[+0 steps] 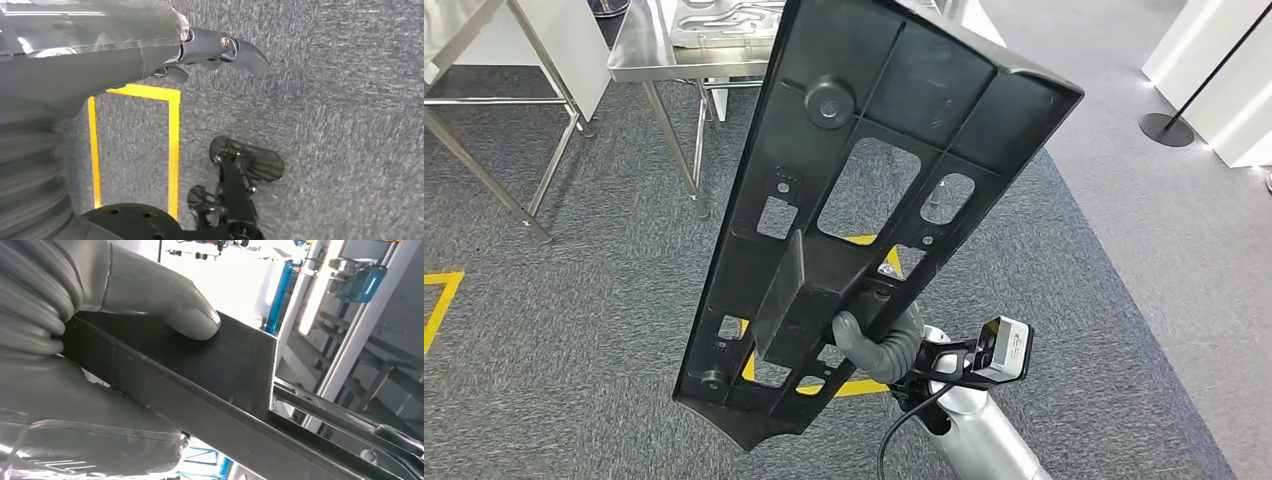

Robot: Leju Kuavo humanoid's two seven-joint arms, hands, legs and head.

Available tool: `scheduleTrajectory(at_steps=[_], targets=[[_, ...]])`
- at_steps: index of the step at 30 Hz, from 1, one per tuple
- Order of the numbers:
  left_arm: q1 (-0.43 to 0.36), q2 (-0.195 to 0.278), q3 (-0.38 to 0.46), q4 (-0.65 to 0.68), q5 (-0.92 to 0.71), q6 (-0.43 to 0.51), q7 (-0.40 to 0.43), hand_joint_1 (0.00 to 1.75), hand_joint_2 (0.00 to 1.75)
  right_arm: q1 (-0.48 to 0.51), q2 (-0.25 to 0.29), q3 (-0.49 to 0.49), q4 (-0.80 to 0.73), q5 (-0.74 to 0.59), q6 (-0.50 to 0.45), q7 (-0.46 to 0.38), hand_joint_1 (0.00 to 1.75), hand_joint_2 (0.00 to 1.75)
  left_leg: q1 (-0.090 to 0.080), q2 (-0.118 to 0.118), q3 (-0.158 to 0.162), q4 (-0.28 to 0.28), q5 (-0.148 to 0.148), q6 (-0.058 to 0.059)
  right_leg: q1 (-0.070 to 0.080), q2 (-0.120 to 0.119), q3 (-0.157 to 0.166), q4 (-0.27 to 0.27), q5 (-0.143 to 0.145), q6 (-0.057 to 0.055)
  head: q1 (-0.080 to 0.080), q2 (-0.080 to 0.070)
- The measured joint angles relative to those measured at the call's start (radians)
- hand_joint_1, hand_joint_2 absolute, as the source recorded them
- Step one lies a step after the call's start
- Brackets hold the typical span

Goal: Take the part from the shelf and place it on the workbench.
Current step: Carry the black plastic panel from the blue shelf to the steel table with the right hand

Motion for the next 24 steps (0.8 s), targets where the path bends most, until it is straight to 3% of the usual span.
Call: scheduleTrajectory(at_steps=[1,3,5,8,10,13,14,15,16,18,20,24], targets=[[0.0,0.0,0.0,0.0,-0.001,-0.001,-0.001,0.0,1.75,0.001,-0.001,0.0,0.0,0.001,-0.001,0.0,1.64,1.75,-0.003,-0.005,0.002,0.0,0.0,0.0,0.002,0.001,0.015,-0.037,0.031,-0.006,0.0,0.0],[-0.001,-0.002,0.0,0.0,-0.003,-0.002,-0.002,0.0,1.75,0.001,-0.003,0.0,-0.002,0.002,-0.002,0.0,1.64,1.75,-0.008,-0.013,0.006,0.001,-0.001,-0.001,0.008,0.006,0.081,-0.182,0.104,-0.024,0.0,0.0],[-0.001,-0.004,0.0,0.0,-0.003,-0.003,-0.003,0.0,1.75,0.001,-0.004,-0.001,-0.005,0.002,-0.002,0.0,1.64,1.75,-0.01,-0.018,0.005,0.002,-0.001,-0.005,0.015,0.009,0.124,-0.28,0.139,-0.036,0.0,0.0],[0.0,-0.004,0.0,0.0,-0.003,-0.004,-0.006,0.0,1.75,0.001,-0.006,-0.001,-0.008,0.003,-0.003,0.0,1.64,1.75,-0.008,-0.018,0.004,0.001,-0.002,-0.019,0.016,0.007,0.13,-0.301,0.145,-0.043,0.0,0.0],[-0.001,-0.002,0.0,0.0,-0.004,-0.006,-0.01,0.0,1.75,0.001,-0.007,-0.001,-0.01,0.002,-0.003,0.0,1.64,1.75,-0.008,-0.014,-0.011,0.037,-0.028,-0.029,0.01,0.003,0.135,-0.312,0.152,-0.051,0.0,0.0],[0.0,-0.001,0.0,0.0,-0.005,-0.007,-0.015,0.0,1.75,0.006,-0.008,-0.001,-0.012,0.003,0.0,0.0,1.64,1.75,-0.001,-0.007,-0.093,0.222,-0.123,-0.042,0.008,-0.003,0.137,-0.318,0.154,-0.057,0.0,0.0],[0.001,-0.001,0.0,0.0,-0.005,-0.007,-0.016,0.0,1.75,0.009,-0.008,-0.002,-0.012,0.004,0.0,0.0,1.64,1.75,0.001,-0.005,-0.118,0.276,-0.141,-0.045,0.008,-0.004,0.136,-0.317,0.154,-0.057,0.0,0.0],[0.002,0.0,0.0,0.0,-0.006,-0.007,-0.016,0.0,1.75,0.011,-0.008,-0.002,-0.012,0.005,0.0,0.0,1.64,1.75,0.003,-0.004,-0.126,0.293,-0.138,-0.049,0.008,-0.005,0.136,-0.316,0.153,-0.056,0.0,0.0],[0.002,0.001,0.0,0.0,-0.006,-0.007,-0.017,0.0,1.75,0.013,-0.008,-0.002,-0.011,0.006,0.001,0.0,1.64,1.75,0.006,-0.002,-0.115,0.27,-0.116,-0.051,0.007,-0.005,0.137,-0.314,0.152,-0.054,0.0,0.0],[0.002,0.002,0.0,0.0,-0.007,-0.008,-0.02,0.0,1.75,0.014,-0.008,-0.002,-0.012,0.006,0.003,0.0,1.64,1.75,0.011,0.003,-0.045,0.132,-0.051,-0.054,0.005,-0.005,0.137,-0.305,0.146,-0.047,0.0,0.0],[0.0,0.003,0.0,0.0,-0.007,-0.008,-0.024,0.0,1.75,0.015,-0.008,-0.003,-0.012,0.005,0.005,0.0,1.64,1.75,0.01,0.005,0.007,0.028,-0.02,-0.046,0.007,-0.004,0.134,-0.295,0.139,-0.036,0.0,0.0],[0.002,0.003,0.001,0.0,-0.008,-0.009,-0.029,0.0,1.75,0.02,-0.008,-0.012,-0.022,0.005,0.006,0.0,1.64,1.75,0.005,0.0,0.013,0.011,-0.017,-0.019,0.006,-0.004,0.13,-0.285,0.131,-0.014,0.0,0.0]])
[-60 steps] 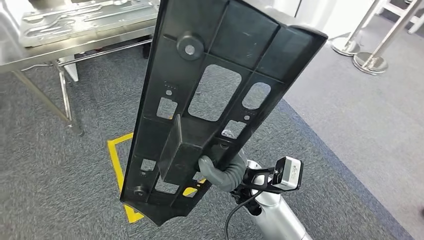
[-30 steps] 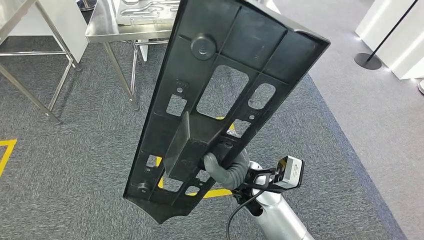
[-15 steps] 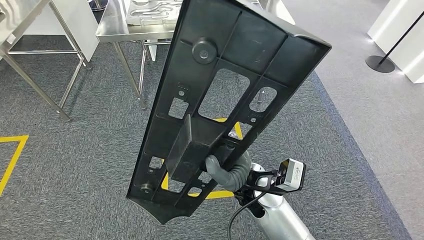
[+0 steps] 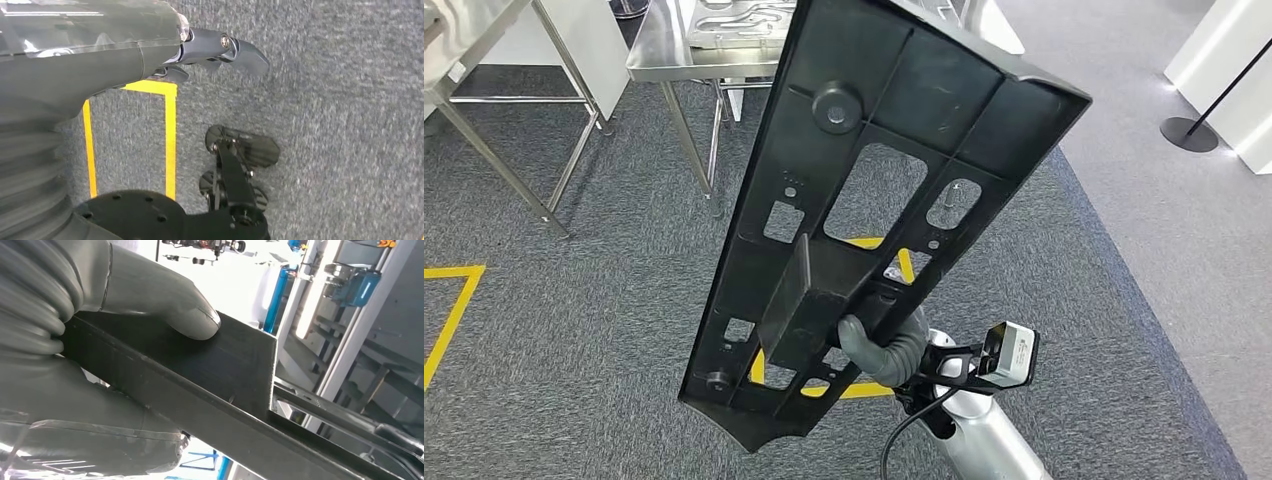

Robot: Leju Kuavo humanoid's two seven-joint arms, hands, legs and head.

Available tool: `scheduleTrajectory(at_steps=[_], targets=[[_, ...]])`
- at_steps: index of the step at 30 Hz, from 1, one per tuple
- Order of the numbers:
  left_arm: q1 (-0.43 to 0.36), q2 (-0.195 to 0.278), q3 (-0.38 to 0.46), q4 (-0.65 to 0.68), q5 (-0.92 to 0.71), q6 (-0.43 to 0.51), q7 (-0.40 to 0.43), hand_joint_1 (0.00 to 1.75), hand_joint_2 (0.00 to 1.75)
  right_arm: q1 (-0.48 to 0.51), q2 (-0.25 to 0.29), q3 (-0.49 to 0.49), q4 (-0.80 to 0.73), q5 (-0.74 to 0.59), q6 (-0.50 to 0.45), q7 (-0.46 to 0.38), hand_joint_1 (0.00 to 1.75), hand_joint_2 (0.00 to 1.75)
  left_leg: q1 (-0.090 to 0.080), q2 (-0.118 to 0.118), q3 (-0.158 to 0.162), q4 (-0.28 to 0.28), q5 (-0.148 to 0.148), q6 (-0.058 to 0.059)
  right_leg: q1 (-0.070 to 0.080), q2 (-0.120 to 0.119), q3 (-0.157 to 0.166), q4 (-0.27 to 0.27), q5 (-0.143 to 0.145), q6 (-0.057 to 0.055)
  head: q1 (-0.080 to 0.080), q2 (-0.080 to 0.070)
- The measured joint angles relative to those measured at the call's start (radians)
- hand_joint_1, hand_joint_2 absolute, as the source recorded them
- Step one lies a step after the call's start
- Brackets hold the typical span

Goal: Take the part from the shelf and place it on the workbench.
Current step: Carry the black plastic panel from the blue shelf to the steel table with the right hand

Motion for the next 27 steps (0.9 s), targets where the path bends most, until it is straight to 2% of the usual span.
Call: scheduleTrajectory(at_steps=[2,4,5,6,7,8,10,11,12,14,16,18,20,21,22,23,25,27], targets=[[-0.001,0.0,0.0,0.0,0.0,0.0,-0.002,0.0,1.75,0.003,0.0,-0.006,-0.007,-0.003,0.004,0.0,1.64,1.75,0.003,0.0,0.0,-0.005,0.004,0.012,-0.003,0.002,-0.028,0.064,-0.042,0.01,0.0,0.0],[-0.002,0.0,0.0,0.0,-0.002,0.0,-0.004,0.0,1.75,0.009,0.0,-0.011,-0.009,-0.008,0.011,0.0,1.64,1.75,0.001,0.001,-0.002,-0.005,0.005,0.018,-0.005,0.005,-0.094,0.202,-0.109,0.015,0.0,0.0],[-0.002,0.0,0.001,0.0,-0.002,0.0,-0.004,0.0,1.75,0.014,-0.001,-0.014,-0.009,-0.011,0.014,0.0,1.64,1.75,0.0,0.002,-0.003,-0.005,0.005,0.018,-0.005,0.005,-0.126,0.264,-0.129,0.016,0.0,0.0],[-0.002,0.0,0.001,0.0,-0.003,0.0,-0.005,0.0,1.75,0.019,-0.001,-0.016,-0.009,-0.014,0.016,0.0,1.64,1.75,-0.002,0.002,-0.004,-0.004,0.005,0.019,-0.005,0.005,-0.143,0.295,-0.132,0.015,0.0,0.0],[-0.002,0.0,0.001,0.0,-0.004,-0.001,-0.006,0.0,1.75,0.023,-0.001,-0.018,-0.009,-0.017,0.017,0.0,1.64,1.75,-0.003,0.003,-0.003,-0.004,0.005,0.019,-0.005,0.005,-0.138,0.283,-0.113,0.013,0.0,0.0],[-0.002,0.0,0.002,0.0,-0.004,-0.001,-0.006,0.0,1.75,0.025,-0.001,-0.02,-0.009,-0.019,0.018,0.0,1.64,1.75,-0.005,0.003,-0.001,-0.004,0.005,0.018,-0.004,0.005,-0.114,0.231,-0.079,0.008,0.0,0.0],[-0.002,-0.002,0.002,0.0,-0.007,-0.003,-0.008,0.0,1.75,0.026,-0.001,-0.025,-0.012,-0.022,0.019,0.0,1.64,1.75,-0.009,0.005,0.002,-0.003,0.003,0.016,0.003,-0.007,-0.042,0.08,-0.013,-0.008,0.0,0.0],[-0.002,-0.002,0.002,0.0,-0.008,-0.004,-0.009,0.0,1.75,0.026,-0.001,-0.027,-0.014,-0.022,0.021,0.0,1.64,1.75,-0.01,0.007,0.002,-0.003,0.002,0.013,0.008,-0.013,-0.018,0.028,0.004,-0.015,0.0,0.0],[-0.002,-0.003,0.002,0.0,-0.009,-0.005,-0.01,0.0,1.75,0.026,-0.001,-0.029,-0.017,-0.022,0.023,0.0,1.64,1.75,-0.01,0.01,0.001,-0.003,0.002,0.008,0.013,-0.017,-0.007,0.001,0.01,-0.02,0.0,0.0],[-0.002,-0.003,0.002,0.0,-0.01,-0.006,-0.012,0.0,1.75,0.029,-0.001,-0.032,-0.02,-0.023,0.027,0.0,1.64,1.75,-0.01,0.017,0.002,-0.006,0.001,-0.003,0.014,-0.01,-0.009,-0.007,0.012,-0.026,0.0,0.0],[-0.002,-0.002,0.002,0.0,-0.01,-0.006,-0.013,0.0,1.75,0.031,-0.001,-0.034,-0.022,-0.023,0.03,0.0,1.64,1.75,-0.011,0.02,0.001,0.001,-0.006,-0.013,0.008,-0.003,-0.006,-0.016,0.018,-0.033,0.0,0.0],[-0.002,-0.001,0.002,0.0,-0.011,-0.006,-0.014,0.0,1.75,0.032,0.0,-0.035,-0.023,-0.023,0.031,0.0,1.64,1.75,-0.008,0.016,-0.033,0.08,-0.056,-0.021,0.003,0.003,-0.001,-0.024,0.023,-0.039,0.0,0.0],[-0.001,-0.001,0.002,0.0,-0.011,-0.006,-0.015,0.0,1.75,0.036,0.001,-0.035,-0.023,-0.022,0.031,0.0,1.64,1.75,-0.004,0.014,-0.094,0.215,-0.124,-0.027,0.004,0.01,0.0,-0.025,0.024,-0.042,0.0,0.0],[0.0,0.0,0.002,0.0,-0.011,-0.006,-0.015,0.0,1.75,0.039,0.001,-0.035,-0.023,-0.022,0.031,0.0,1.64,1.75,-0.004,0.014,-0.118,0.263,-0.137,-0.029,0.005,0.014,-0.001,-0.024,0.023,-0.042,0.0,0.0],[0.001,0.0,0.002,0.0,-0.011,-0.006,-0.015,0.0,1.75,0.041,0.0,-0.036,-0.023,-0.022,0.031,0.0,1.64,1.75,-0.003,0.014,-0.124,0.275,-0.13,-0.03,0.004,0.019,0.0,-0.023,0.023,-0.042,0.0,0.0],[0.002,0.001,0.002,0.0,-0.011,-0.006,-0.015,0.0,1.75,0.042,0.001,-0.036,-0.023,-0.022,0.032,0.0,1.64,1.75,-0.003,0.014,-0.114,0.253,-0.107,-0.03,0.004,0.024,0.0,-0.021,0.022,-0.041,0.0,0.0],[0.001,0.002,0.002,0.0,-0.012,-0.006,-0.015,0.0,1.75,0.044,0.001,-0.036,-0.023,-0.022,0.032,0.0,1.64,1.75,-0.002,0.013,-0.05,0.119,-0.036,-0.026,0.003,0.032,0.002,-0.015,0.017,-0.037,0.0,0.0],[-0.001,0.004,0.002,0.0,-0.013,-0.006,-0.015,0.0,1.75,0.044,0.001,-0.04,-0.023,-0.018,0.033,0.0,1.64,1.75,-0.003,0.01,-0.002,0.018,-0.005,-0.017,0.006,0.037,-0.001,-0.007,0.012,-0.029,0.0,0.0]])
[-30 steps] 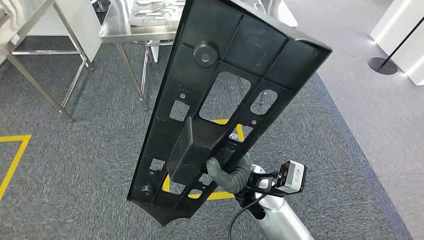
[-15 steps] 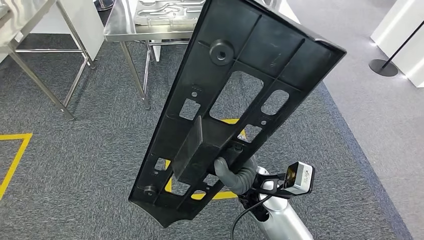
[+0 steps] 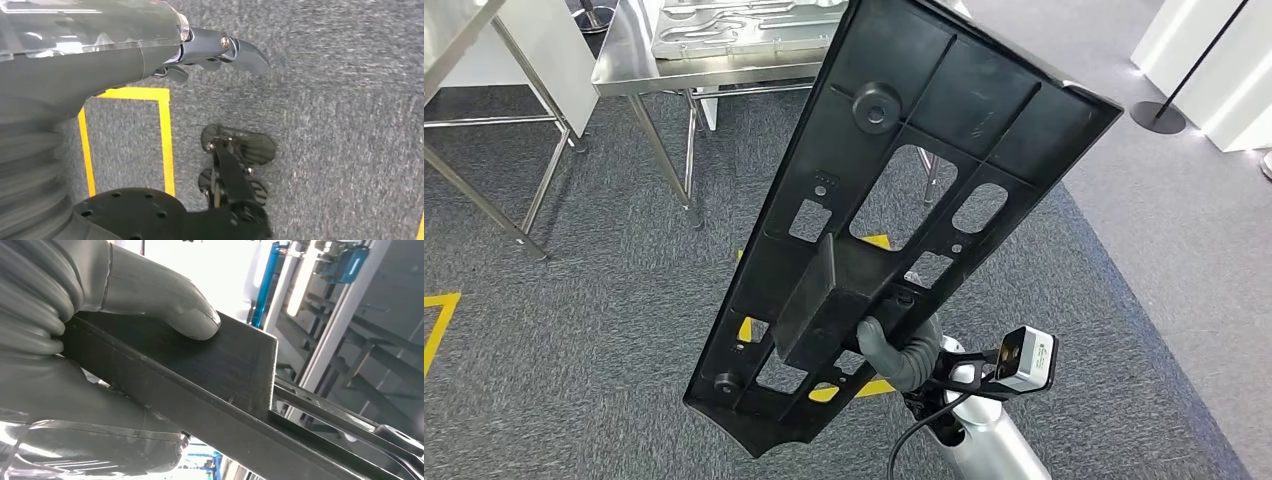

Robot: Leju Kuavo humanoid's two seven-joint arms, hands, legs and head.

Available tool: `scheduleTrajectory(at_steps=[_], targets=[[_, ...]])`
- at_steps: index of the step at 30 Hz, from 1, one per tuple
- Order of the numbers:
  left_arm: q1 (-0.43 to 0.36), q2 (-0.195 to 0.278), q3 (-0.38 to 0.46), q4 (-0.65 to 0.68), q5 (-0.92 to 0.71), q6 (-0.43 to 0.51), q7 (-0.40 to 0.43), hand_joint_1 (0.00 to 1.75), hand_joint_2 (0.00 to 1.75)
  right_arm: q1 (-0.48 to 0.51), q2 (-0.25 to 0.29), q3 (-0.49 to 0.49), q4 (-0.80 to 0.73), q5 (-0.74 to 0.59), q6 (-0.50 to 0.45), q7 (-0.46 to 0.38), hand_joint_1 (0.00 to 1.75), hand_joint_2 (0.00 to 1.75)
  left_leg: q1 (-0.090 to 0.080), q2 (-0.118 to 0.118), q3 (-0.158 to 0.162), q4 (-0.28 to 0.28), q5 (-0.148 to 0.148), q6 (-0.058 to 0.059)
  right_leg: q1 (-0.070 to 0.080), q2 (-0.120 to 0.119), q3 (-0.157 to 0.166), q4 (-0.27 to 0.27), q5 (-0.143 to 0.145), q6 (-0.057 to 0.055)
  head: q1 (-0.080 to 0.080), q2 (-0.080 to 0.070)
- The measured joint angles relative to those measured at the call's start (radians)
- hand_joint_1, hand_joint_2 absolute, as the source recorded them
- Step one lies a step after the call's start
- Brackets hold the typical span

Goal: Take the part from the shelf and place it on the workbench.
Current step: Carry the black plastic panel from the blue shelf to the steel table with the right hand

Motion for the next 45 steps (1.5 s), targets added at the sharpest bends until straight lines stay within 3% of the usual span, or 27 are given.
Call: scheduleTrajectory(at_steps=[3,5,8,9,10,11,12,14,16,20,22,24,25,26,28,30,31,35,37,39,40,41,42,44,45], targets=[[-0.001,0.0,0.0,0.0,-0.002,0.0,0.0,0.0,1.75,0.002,0.0,-0.008,-0.001,0.006,0.002,0.0,1.64,1.75,-0.002,-0.003,0.005,-0.018,0.001,0.018,0.002,0.002,-0.004,0.002,-0.001,0.016,0.0,0.0],[-0.001,0.0,0.0,0.0,-0.004,0.0,0.0,0.0,1.75,0.002,0.0,-0.012,-0.003,0.006,0.003,0.0,1.64,1.75,0.001,-0.002,0.006,-0.023,0.006,0.03,0.0,-0.004,-0.015,0.03,-0.023,0.027,0.0,0.0],[-0.001,0.0,0.0,0.0,-0.005,0.0,0.0,0.0,1.75,0.002,0.0,-0.015,-0.005,0.006,0.002,0.0,1.64,1.75,0.001,0.001,0.004,-0.025,0.007,0.038,-0.005,-0.014,-0.105,0.216,-0.116,0.04,0.0,0.0],[-0.001,0.0,0.0,0.0,-0.005,0.0,0.0,0.0,1.75,0.003,0.0,-0.015,-0.005,0.006,0.001,0.0,1.64,1.75,0.0,0.002,0.003,-0.025,0.007,0.039,-0.006,-0.015,-0.136,0.278,-0.136,0.042,0.0,0.0],[0.0,0.0,0.0,0.0,-0.005,0.0,0.0,0.0,1.75,0.004,0.0,-0.015,-0.005,0.006,0.001,0.0,1.64,1.75,0.0,0.002,0.002,-0.025,0.007,0.039,-0.006,-0.016,-0.151,0.305,-0.137,0.042,0.0,0.0],[0.0,0.0,0.0,0.0,-0.005,-0.001,0.0,0.0,1.75,0.005,0.0,-0.016,-0.005,0.006,0.0,0.0,1.64,1.75,-0.001,0.002,0.003,-0.025,0.007,0.039,-0.006,-0.017,-0.144,0.289,-0.116,0.04,0.0,0.0],[0.0,0.0,0.0,0.0,-0.006,-0.001,0.0,0.0,1.75,0.005,0.0,-0.016,-0.005,0.006,-0.002,0.0,1.64,1.75,-0.001,0.002,0.005,-0.025,0.007,0.038,-0.006,-0.018,-0.117,0.234,-0.082,0.037,0.0,0.0],[0.0,-0.001,0.0,0.0,-0.008,-0.002,0.0,0.0,1.75,0.003,0.0,-0.016,-0.006,0.006,-0.004,0.0,1.64,1.75,-0.004,0.001,0.008,-0.024,0.004,0.034,0.0,-0.024,-0.042,0.081,-0.017,0.023,0.0,0.0],[0.0,-0.003,0.0,0.0,-0.008,-0.002,0.0,0.0,1.75,0.002,0.0,-0.015,-0.007,0.005,-0.005,0.0,1.64,1.75,-0.006,0.002,0.007,-0.023,0.002,0.025,0.006,-0.028,-0.008,0.004,0.002,0.012,0.0,0.0],[-0.001,-0.001,0.0,0.0,-0.01,-0.002,-0.001,0.0,1.75,0.002,0.001,-0.015,-0.01,0.004,-0.006,0.0,1.64,1.75,-0.005,0.003,0.001,-0.004,-0.015,0.003,0.001,-0.024,0.0,-0.013,0.005,-0.005,0.0,0.0],[-0.001,0.0,0.0,0.0,-0.011,-0.002,-0.001,0.0,1.75,0.001,0.002,-0.015,-0.011,0.004,-0.006,0.0,1.64,1.75,-0.002,0.001,-0.045,0.097,-0.068,-0.006,-0.002,-0.025,0.006,-0.019,0.005,-0.014,0.0,0.0],[0.001,0.0,0.0,0.0,-0.011,-0.002,-0.001,0.0,1.75,0.002,0.003,-0.015,-0.011,0.003,-0.006,0.0,1.64,1.75,0.0,0.001,-0.119,0.239,-0.126,-0.013,-0.001,-0.025,0.008,-0.019,0.0,-0.019,0.0,0.0],[0.003,0.001,0.0,0.0,-0.011,-0.002,-0.001,0.0,1.75,0.003,0.003,-0.015,-0.011,0.003,-0.006,0.0,1.64,1.75,0.001,0.001,-0.143,0.278,-0.131,-0.016,-0.001,-0.024,0.011,-0.018,-0.002,-0.019,0.0,0.0],[0.004,0.001,0.0,0.0,-0.011,-0.002,-0.001,0.0,1.75,0.004,0.003,-0.015,-0.011,0.003,-0.006,0.0,1.64,1.75,0.001,0.001,-0.145,0.274,-0.113,-0.017,-0.002,-0.022,0.015,-0.018,-0.006,-0.017,0.0,0.0],[0.005,0.003,0.0,0.0,-0.011,-0.002,-0.001,0.0,1.75,0.003,0.003,-0.015,-0.011,0.003,-0.006,0.0,1.64,1.75,0.002,0.001,-0.092,0.153,-0.033,-0.015,-0.003,-0.02,0.029,-0.016,-0.017,-0.011,0.0,0.0],[0.004,0.004,0.0,0.0,-0.011,-0.002,-0.001,0.0,1.75,0.001,0.003,-0.015,-0.01,0.0,-0.006,0.0,1.64,1.75,-0.001,0.0,-0.03,0.026,0.014,-0.005,0.001,-0.018,0.038,-0.011,-0.029,-0.002,0.0,0.0],[0.003,0.004,0.0,0.0,-0.011,-0.002,-0.001,0.0,1.75,0.0,0.003,-0.015,-0.01,-0.002,-0.006,0.0,1.64,1.75,-0.002,-0.001,-0.016,-0.005,0.018,0.001,0.003,-0.018,0.04,-0.011,-0.033,0.003,0.0,0.0],[0.004,0.004,0.0,0.0,-0.011,-0.002,-0.002,0.0,1.75,-0.004,0.003,-0.015,-0.01,-0.006,-0.006,0.0,1.64,1.75,0.001,-0.004,-0.001,-0.023,0.009,0.026,0.003,-0.018,0.036,0.015,-0.041,0.026,0.0,0.0],[0.003,0.003,0.0,0.0,-0.011,-0.002,-0.002,0.0,1.75,-0.009,0.003,-0.015,-0.01,-0.008,-0.008,0.0,1.64,1.75,0.003,-0.004,0.009,-0.026,0.005,0.035,-0.002,-0.02,-0.01,0.101,-0.08,0.037,0.0,0.0],[0.001,0.004,0.001,0.0,-0.011,-0.001,-0.002,0.0,1.75,-0.011,0.003,-0.015,-0.008,-0.011,-0.012,0.0,1.64,1.75,0.002,-0.004,0.014,-0.026,-0.001,0.039,-0.005,-0.02,-0.094,0.234,-0.128,0.042,0.0,0.0],[0.001,0.004,0.001,0.0,-0.011,-0.001,-0.002,0.0,1.75,-0.011,0.003,-0.014,-0.006,-0.013,-0.015,0.0,1.64,1.75,0.002,-0.005,0.017,-0.026,-0.004,0.04,-0.006,-0.02,-0.128,0.278,-0.135,0.042,0.0,0.0],[0.002,0.004,0.001,0.0,-0.011,0.0,-0.002,0.0,1.75,-0.011,0.003,-0.014,-0.005,-0.015,-0.018,0.0,1.64,1.75,0.001,-0.005,0.021,-0.026,-0.009,0.039,-0.006,-0.02,-0.146,0.286,-0.122,0.04,0.0,0.0],[0.003,0.004,0.002,0.0,-0.011,0.0,-0.002,0.0,1.75,-0.011,0.003,-0.014,-0.004,-0.018,-0.021,0.0,1.64,1.75,0.001,-0.006,0.028,-0.026,-0.013,0.038,-0.006,-0.021,-0.143,0.255,-0.089,0.036,0.0,0.0],[0.003,0.002,0.002,0.0,-0.011,0.0,-0.001,0.0,1.75,-0.014,0.003,-0.014,-0.003,-0.021,-0.024,0.0,1.64,1.75,0.001,-0.007,0.043,-0.026,-0.025,0.033,-0.002,-0.022,-0.096,0.119,0.0,0.023,0.0,0.0],[0.002,0.001,0.003,0.0,-0.011,0.0,-0.002,0.0,1.75,-0.015,0.003,-0.014,-0.003,-0.023,-0.025,0.0,1.64,1.75,0.0,-0.007,0.048,-0.027,-0.029,0.028,0.001,-0.024,-0.075,0.061,0.021,0.017,0.0,0.0]])
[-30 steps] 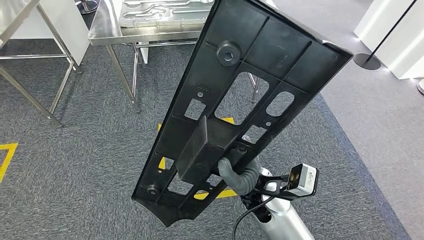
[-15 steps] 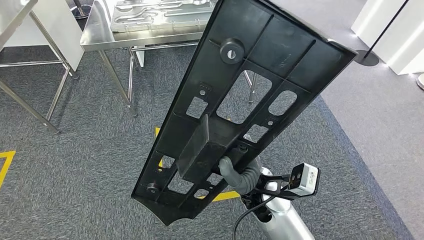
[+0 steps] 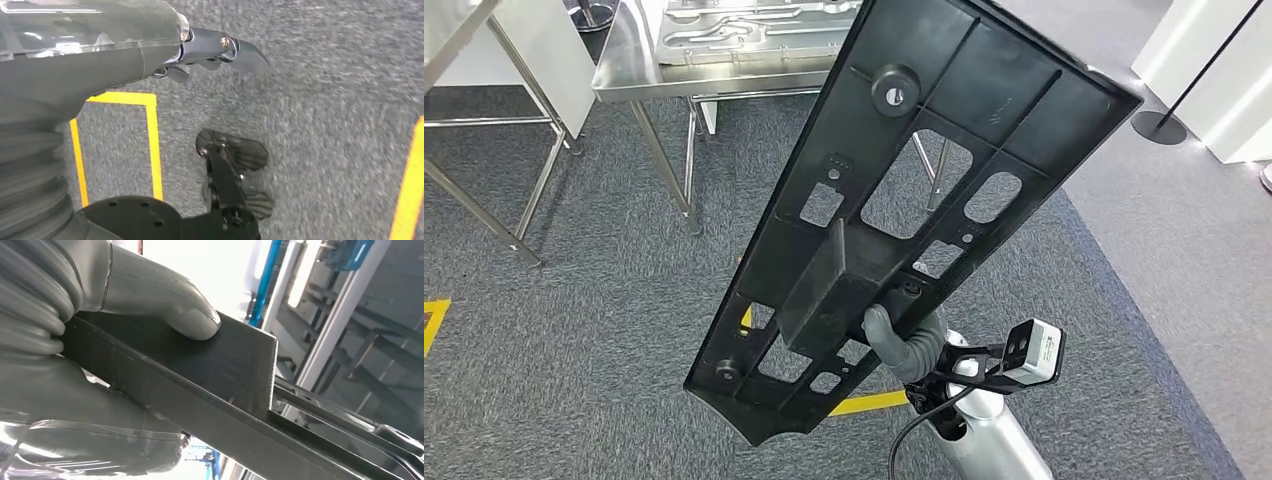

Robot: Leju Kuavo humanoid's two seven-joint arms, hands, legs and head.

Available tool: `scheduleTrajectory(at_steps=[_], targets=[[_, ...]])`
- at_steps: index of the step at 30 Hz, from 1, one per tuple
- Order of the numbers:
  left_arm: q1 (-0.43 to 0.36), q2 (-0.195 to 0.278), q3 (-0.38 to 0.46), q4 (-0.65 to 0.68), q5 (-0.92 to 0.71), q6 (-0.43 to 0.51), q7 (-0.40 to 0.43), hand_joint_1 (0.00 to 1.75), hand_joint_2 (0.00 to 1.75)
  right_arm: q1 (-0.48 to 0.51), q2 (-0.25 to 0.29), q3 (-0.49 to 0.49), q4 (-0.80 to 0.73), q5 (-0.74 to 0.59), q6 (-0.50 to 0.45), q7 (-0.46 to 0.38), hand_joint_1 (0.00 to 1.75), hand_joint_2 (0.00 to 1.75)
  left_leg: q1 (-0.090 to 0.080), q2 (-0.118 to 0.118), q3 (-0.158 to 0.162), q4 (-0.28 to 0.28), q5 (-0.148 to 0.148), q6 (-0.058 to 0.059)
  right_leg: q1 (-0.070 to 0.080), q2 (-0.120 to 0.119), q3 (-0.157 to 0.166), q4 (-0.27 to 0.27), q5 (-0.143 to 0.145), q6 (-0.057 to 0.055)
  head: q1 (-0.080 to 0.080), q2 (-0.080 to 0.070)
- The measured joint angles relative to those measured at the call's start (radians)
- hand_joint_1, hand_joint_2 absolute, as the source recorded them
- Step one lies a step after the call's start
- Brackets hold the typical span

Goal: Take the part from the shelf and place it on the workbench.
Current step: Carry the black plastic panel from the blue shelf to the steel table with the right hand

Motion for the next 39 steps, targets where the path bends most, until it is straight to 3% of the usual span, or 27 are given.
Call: scheduleTrajectory(at_steps=[2,4,6,9,10,11,12,14,16,19,21,22,24,25,26,27,28,29,30,32,36,37,39], targets=[[-0.002,-0.001,0.0,0.0,0.0,0.0,0.0,0.0,1.75,-0.001,0.0,0.001,0.0,-0.001,-0.003,0.0,1.64,1.75,-0.001,0.001,0.004,0.001,-0.006,-0.011,0.006,-0.002,0.016,-0.049,0.008,-0.01,0.0,0.0],[-0.002,-0.001,0.001,0.0,0.0,0.0,0.0,0.0,1.75,0.0,0.0,0.002,-0.001,-0.002,-0.007,0.0,1.64,1.75,-0.002,0.003,0.009,0.006,-0.01,-0.024,0.004,-0.001,0.025,-0.055,0.011,-0.018,0.0,0.0],[-0.004,-0.001,0.001,0.0,0.0,0.0,0.0,0.0,1.75,0.0,0.001,0.003,-0.003,-0.001,-0.01,0.0,1.64,1.75,-0.001,0.003,0.0,0.046,-0.03,-0.033,-0.001,-0.001,0.043,-0.063,0.009,-0.028,0.0,0.0],[-0.005,-0.002,0.002,0.0,0.0,0.0,0.0,0.0,1.75,0.002,0.002,0.006,-0.004,-0.001,-0.009,0.0,1.64,1.75,0.001,0.002,-0.096,0.22,-0.107,-0.044,0.002,-0.001,0.056,-0.066,0.0,-0.041,0.0,0.0],[-0.003,-0.002,0.002,0.0,0.0,0.0,0.0,0.0,1.75,0.003,0.002,0.006,-0.004,-0.001,-0.009,0.0,1.64,1.75,0.002,0.002,-0.13,0.27,-0.123,-0.046,0.003,0.0,0.058,-0.066,-0.003,-0.042,0.0,0.0],[-0.001,-0.002,0.003,0.0,0.0,0.001,0.0,0.0,1.75,0.005,0.002,0.007,-0.004,-0.001,-0.009,0.0,1.64,1.75,0.002,0.002,-0.15,0.29,-0.12,-0.047,0.004,0.001,0.062,-0.066,-0.006,-0.043,0.0,0.0],[0.0,-0.001,0.003,0.0,0.0,0.001,0.0,0.0,1.75,0.006,0.002,0.007,-0.004,-0.001,-0.009,0.0,1.64,1.75,0.002,0.002,-0.152,0.272,-0.097,-0.047,0.005,0.003,0.067,-0.066,-0.01,-0.043,0.0,0.0],[0.001,-0.001,0.004,0.0,0.0,0.002,0.0,0.0,1.75,0.006,0.002,0.008,-0.004,-0.001,-0.009,0.0,1.64,1.75,0.001,0.002,-0.107,0.142,-0.009,-0.04,0.006,0.005,0.08,-0.066,-0.019,-0.039,0.0,0.0],[-0.001,-0.001,0.005,0.0,0.002,0.002,-0.001,0.0,1.75,0.006,0.002,0.009,-0.005,-0.001,-0.009,0.0,1.64,1.75,-0.004,0.002,-0.065,0.032,0.028,-0.029,0.009,0.006,0.087,-0.064,-0.026,-0.032,0.0,0.0],[0.001,-0.001,0.007,0.0,0.003,0.003,-0.002,0.0,1.75,0.007,0.002,0.009,-0.006,0.0,-0.008,0.001,1.64,1.75,-0.007,0.001,-0.05,0.004,0.028,-0.007,0.011,0.006,0.087,-0.05,-0.028,-0.013,0.0,0.0],[0.002,-0.002,0.009,0.0,0.003,0.003,-0.002,0.0,1.75,0.007,0.002,0.01,-0.01,0.0,-0.008,0.001,1.64,1.75,-0.002,0.001,-0.038,-0.002,0.033,0.004,0.009,0.006,0.077,-0.018,-0.044,-0.001,0.0,0.0],[0.001,-0.002,0.009,0.0,0.003,0.003,-0.002,0.0,1.75,0.006,0.002,0.01,-0.012,0.0,-0.008,0.001,1.64,1.75,-0.001,0.001,-0.032,-0.004,0.033,0.007,0.007,0.005,0.057,0.021,-0.068,0.004,0.0,0.0],[-0.001,-0.001,0.01,0.0,0.002,0.003,-0.003,0.0,1.75,0.006,0.002,0.011,-0.014,0.001,-0.008,0.001,1.64,1.75,0.0,0.001,-0.029,-0.004,0.028,0.01,-0.001,0.004,-0.014,0.144,-0.127,0.013,0.0,0.0],[-0.001,-0.001,0.01,0.0,0.001,0.003,-0.003,0.0,1.75,0.009,0.002,0.011,-0.014,0.001,-0.008,0.001,1.64,1.75,0.0,0.001,-0.027,-0.004,0.025,0.01,-0.006,0.004,-0.051,0.201,-0.147,0.019,0.0,0.0],[0.0,-0.001,0.01,0.0,0.001,0.003,-0.004,0.0,1.75,0.011,0.002,0.012,-0.014,0.001,-0.008,0.001,1.64,1.75,0.0,0.001,-0.024,-0.004,0.021,0.009,-0.01,0.003,-0.075,0.229,-0.148,0.024,0.0,0.0],[0.001,-0.001,0.01,0.0,0.0,0.003,-0.004,0.0,1.75,0.012,0.001,0.011,-0.014,0.001,-0.008,0.001,1.64,1.75,0.001,0.001,-0.019,-0.004,0.016,0.006,-0.014,0.003,-0.08,0.22,-0.129,0.028,0.0,0.0],[0.001,-0.002,0.011,0.0,-0.001,0.003,-0.005,0.0,1.75,0.012,0.001,0.011,-0.014,0.001,-0.009,0.001,1.64,1.75,0.002,0.0,-0.011,-0.003,0.011,0.003,-0.017,0.002,-0.065,0.174,-0.093,0.03,0.0,0.0],[0.002,-0.002,0.011,0.0,-0.002,0.003,-0.005,0.0,1.75,0.012,0.001,0.011,-0.014,0.001,-0.009,0.001,1.64,1.75,0.004,0.0,-0.003,-0.004,0.004,-0.001,-0.02,0.0,-0.036,0.101,-0.047,0.032,0.0,0.0],[0.001,-0.002,0.011,0.0,-0.003,0.003,-0.006,0.0,1.75,0.012,0.001,0.011,-0.014,0.001,-0.009,0.001,1.64,1.75,0.004,0.0,0.005,-0.004,-0.002,-0.007,-0.02,-0.001,-0.009,0.034,-0.019,0.031,0.0,0.0],[0.0,-0.002,0.011,0.0,-0.003,0.003,-0.007,0.0,1.75,0.013,0.001,0.011,-0.014,0.001,-0.008,0.001,1.64,1.75,0.005,0.0,0.014,-0.006,-0.013,-0.02,-0.015,-0.003,0.021,-0.04,0.001,0.018,0.0,0.0],[-0.003,0.0,0.011,0.0,-0.003,0.003,-0.008,0.0,1.75,0.014,0.001,0.011,-0.019,0.0,-0.008,0.001,1.64,1.75,0.007,0.002,0.019,0.026,-0.022,-0.045,-0.012,0.0,0.044,-0.05,-0.006,-0.019,0.0,0.0],[-0.004,0.0,0.011,0.0,-0.004,0.002,-0.008,0.0,1.75,0.012,0.002,0.01,-0.02,0.0,-0.008,0.001,1.64,1.75,0.008,0.002,0.001,0.063,-0.035,-0.048,-0.012,0.0,0.054,-0.053,-0.01,-0.025,0.0,0.0],[-0.005,0.0,0.011,0.0,-0.004,0.002,-0.009,0.0,1.75,0.011,0.002,0.01,-0.021,0.0,-0.006,0.001,1.64,1.75,0.008,0.002,-0.071,0.186,-0.081,-0.05,-0.008,-0.001,0.067,-0.055,-0.021,-0.036,0.0,0.0]])
